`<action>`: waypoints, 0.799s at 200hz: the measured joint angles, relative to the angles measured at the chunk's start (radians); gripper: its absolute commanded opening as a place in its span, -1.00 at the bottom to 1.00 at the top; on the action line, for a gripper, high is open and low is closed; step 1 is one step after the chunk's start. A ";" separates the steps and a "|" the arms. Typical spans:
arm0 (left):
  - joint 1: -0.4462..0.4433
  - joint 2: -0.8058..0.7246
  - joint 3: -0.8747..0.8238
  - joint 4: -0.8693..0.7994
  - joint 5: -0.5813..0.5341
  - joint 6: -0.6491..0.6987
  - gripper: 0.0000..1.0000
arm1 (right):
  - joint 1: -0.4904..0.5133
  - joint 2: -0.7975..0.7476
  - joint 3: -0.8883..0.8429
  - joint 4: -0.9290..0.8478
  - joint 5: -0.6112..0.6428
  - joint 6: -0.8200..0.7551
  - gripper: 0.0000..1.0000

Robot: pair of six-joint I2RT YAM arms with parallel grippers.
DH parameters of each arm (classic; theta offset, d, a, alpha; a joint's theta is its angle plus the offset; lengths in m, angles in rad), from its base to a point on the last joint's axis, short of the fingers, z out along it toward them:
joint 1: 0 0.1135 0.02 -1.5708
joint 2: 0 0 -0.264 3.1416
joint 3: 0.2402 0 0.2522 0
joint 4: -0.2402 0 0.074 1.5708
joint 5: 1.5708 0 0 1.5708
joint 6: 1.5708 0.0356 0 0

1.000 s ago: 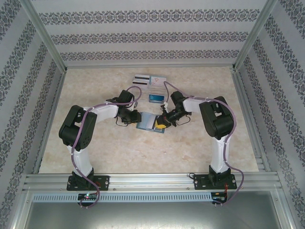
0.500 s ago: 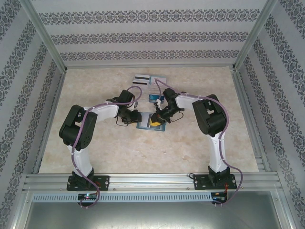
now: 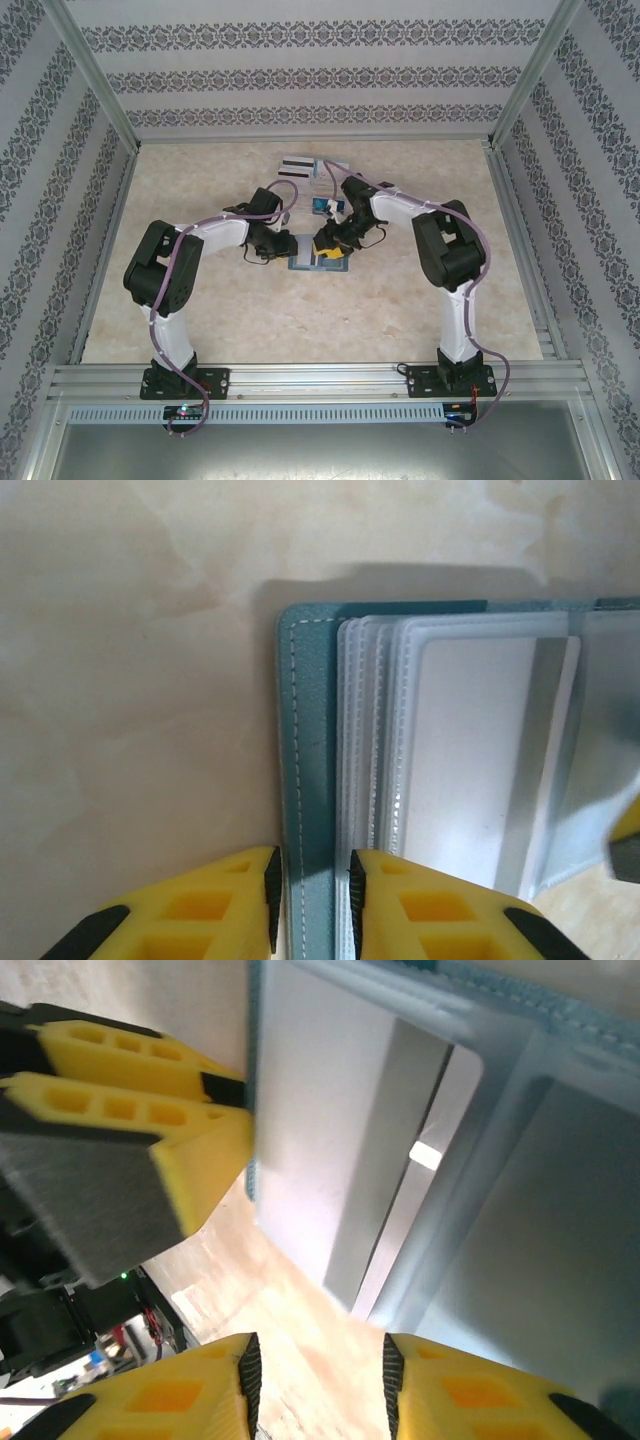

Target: Put the credit cards into the card holder

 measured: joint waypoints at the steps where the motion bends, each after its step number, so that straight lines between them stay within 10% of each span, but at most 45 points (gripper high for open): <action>1: 0.000 0.000 0.001 -0.001 0.000 0.000 -0.45 | -0.001 -0.003 -0.001 0.000 0.001 0.000 -0.18; 70: 0.012 0.005 0.254 -0.061 -0.023 0.056 -0.44 | -0.010 -0.330 -0.251 0.036 0.106 -0.005 -0.16; 160: 0.015 0.217 0.343 -0.074 -0.017 0.106 -0.45 | 0.178 -0.264 -0.467 0.348 0.274 0.166 -0.22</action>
